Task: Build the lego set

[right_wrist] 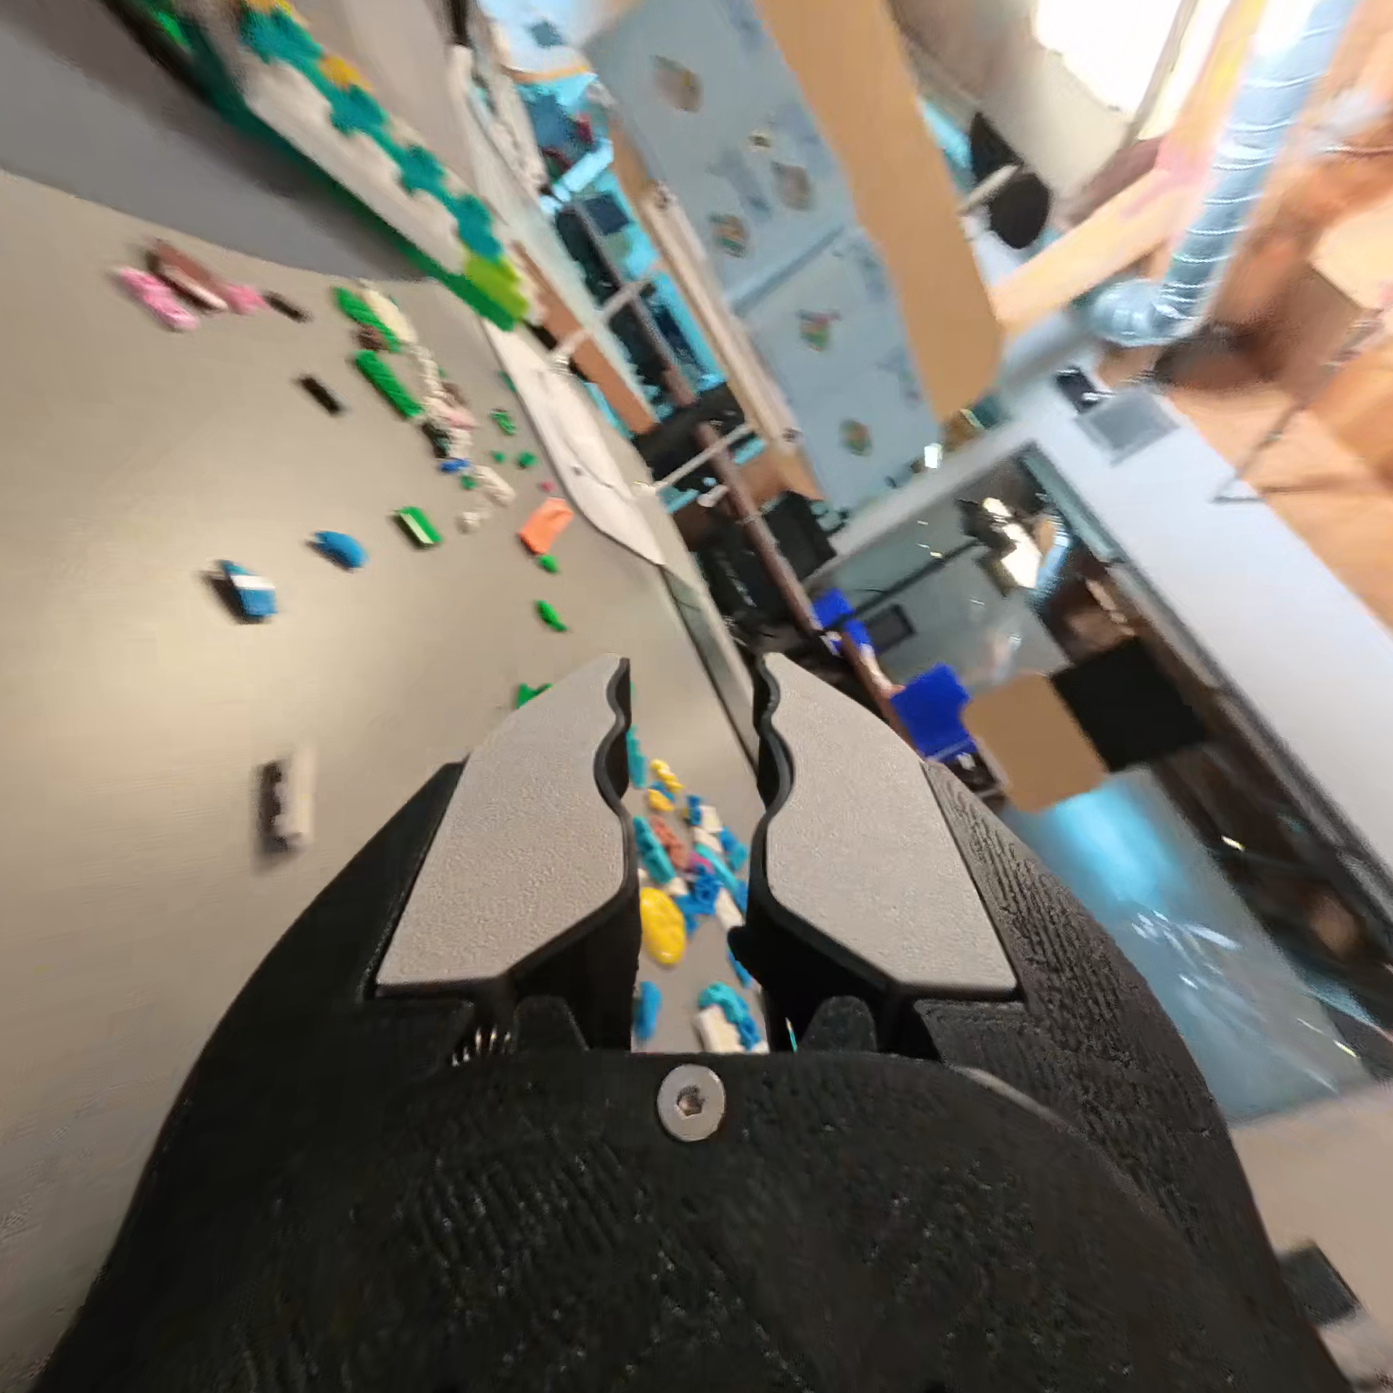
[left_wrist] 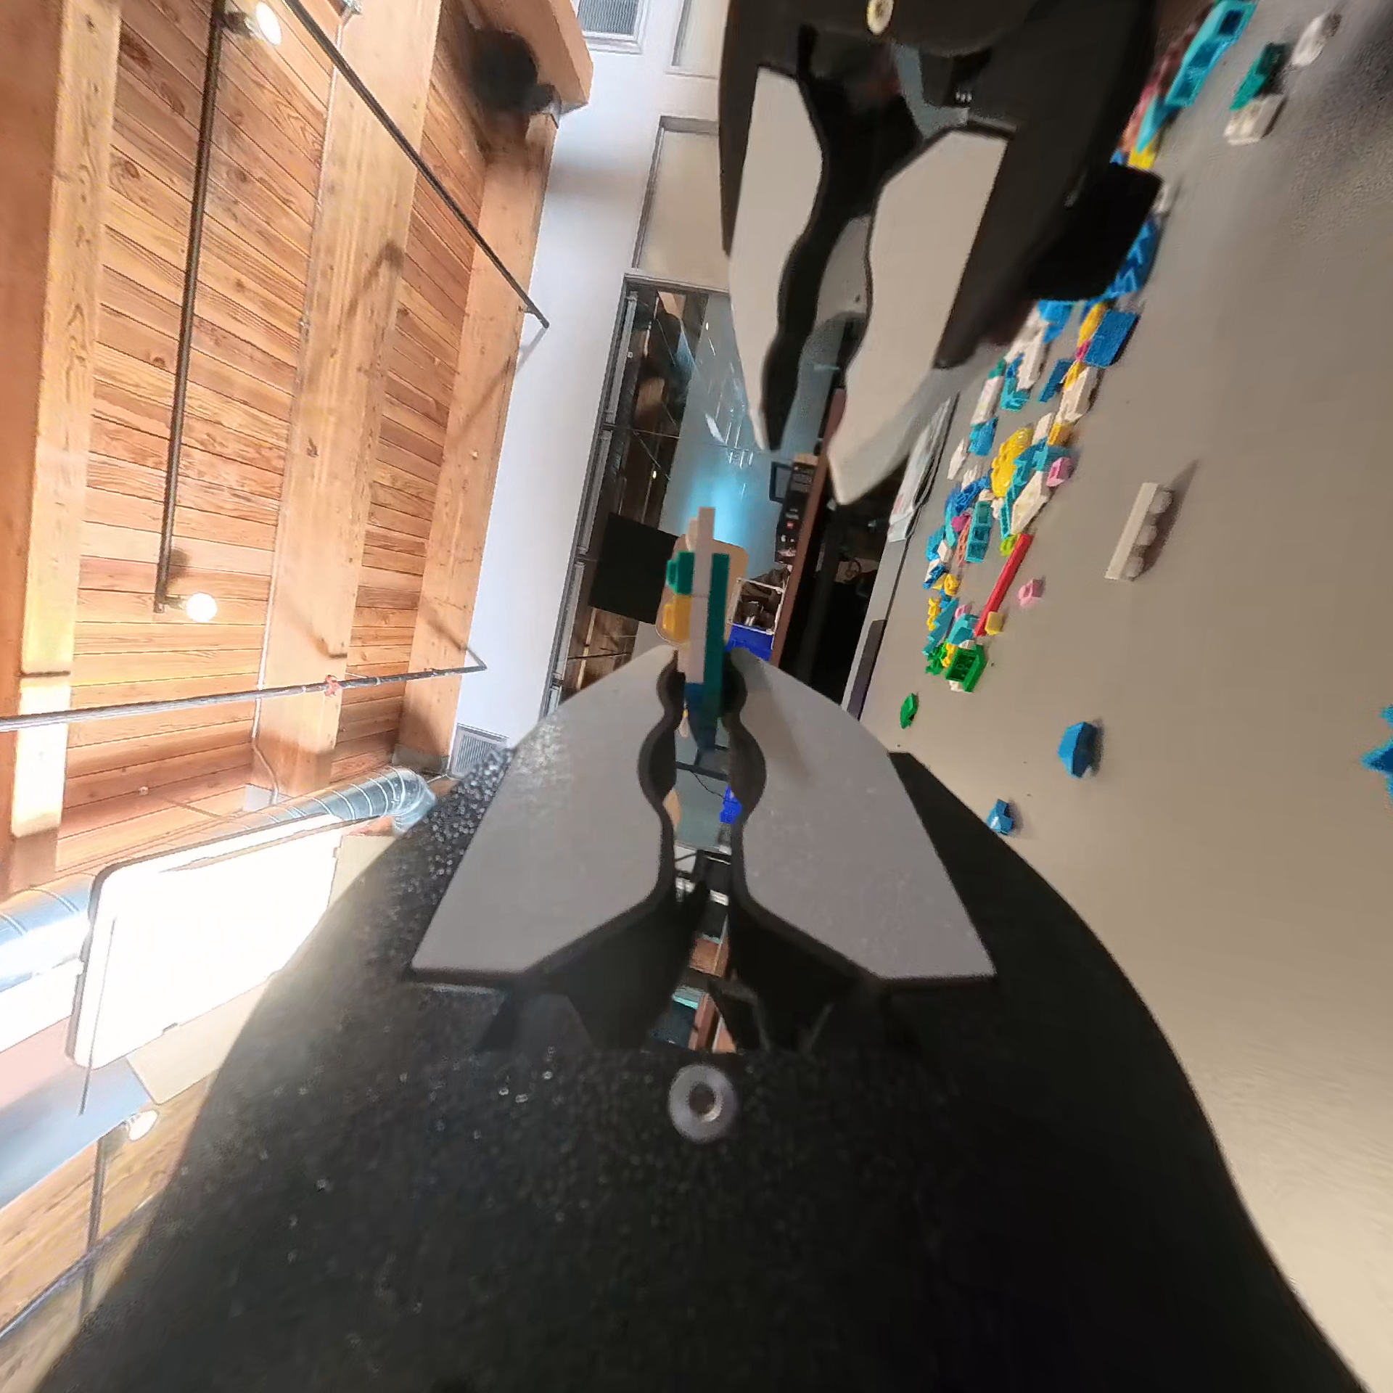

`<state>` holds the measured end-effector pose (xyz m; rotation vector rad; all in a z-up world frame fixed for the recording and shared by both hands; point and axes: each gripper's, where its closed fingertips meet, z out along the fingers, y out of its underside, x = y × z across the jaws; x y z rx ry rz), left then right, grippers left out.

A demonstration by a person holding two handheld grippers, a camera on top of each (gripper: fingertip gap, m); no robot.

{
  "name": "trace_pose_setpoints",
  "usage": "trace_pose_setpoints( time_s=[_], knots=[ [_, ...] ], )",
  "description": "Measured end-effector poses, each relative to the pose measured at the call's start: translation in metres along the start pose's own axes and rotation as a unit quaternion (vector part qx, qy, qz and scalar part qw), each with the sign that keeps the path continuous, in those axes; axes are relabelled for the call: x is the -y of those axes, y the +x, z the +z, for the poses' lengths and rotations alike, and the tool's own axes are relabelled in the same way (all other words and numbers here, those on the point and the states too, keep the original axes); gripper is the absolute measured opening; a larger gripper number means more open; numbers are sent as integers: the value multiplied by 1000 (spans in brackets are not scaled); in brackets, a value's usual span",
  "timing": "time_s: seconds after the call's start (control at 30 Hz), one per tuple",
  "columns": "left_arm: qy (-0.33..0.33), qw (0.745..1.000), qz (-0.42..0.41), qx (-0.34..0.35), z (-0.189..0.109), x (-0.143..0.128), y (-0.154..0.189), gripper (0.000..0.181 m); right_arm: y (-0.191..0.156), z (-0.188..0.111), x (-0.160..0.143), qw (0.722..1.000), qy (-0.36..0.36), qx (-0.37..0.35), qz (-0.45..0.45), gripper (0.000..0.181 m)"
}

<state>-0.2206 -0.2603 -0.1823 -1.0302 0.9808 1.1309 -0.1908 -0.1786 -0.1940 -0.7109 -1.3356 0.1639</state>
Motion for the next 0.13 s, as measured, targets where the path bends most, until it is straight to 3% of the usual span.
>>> trace_pose_setpoints(
  time_s=[0.07,0.13],
  knots=[
    [-3,1000,-4,-5,1,-2,1,8,11,-2,-4,999,-9,-32,-1,24],
    [-7,1000,-4,-11,1,-3,3,8,7,-1,-10,1000,-23,-20,2,9]
  ],
)
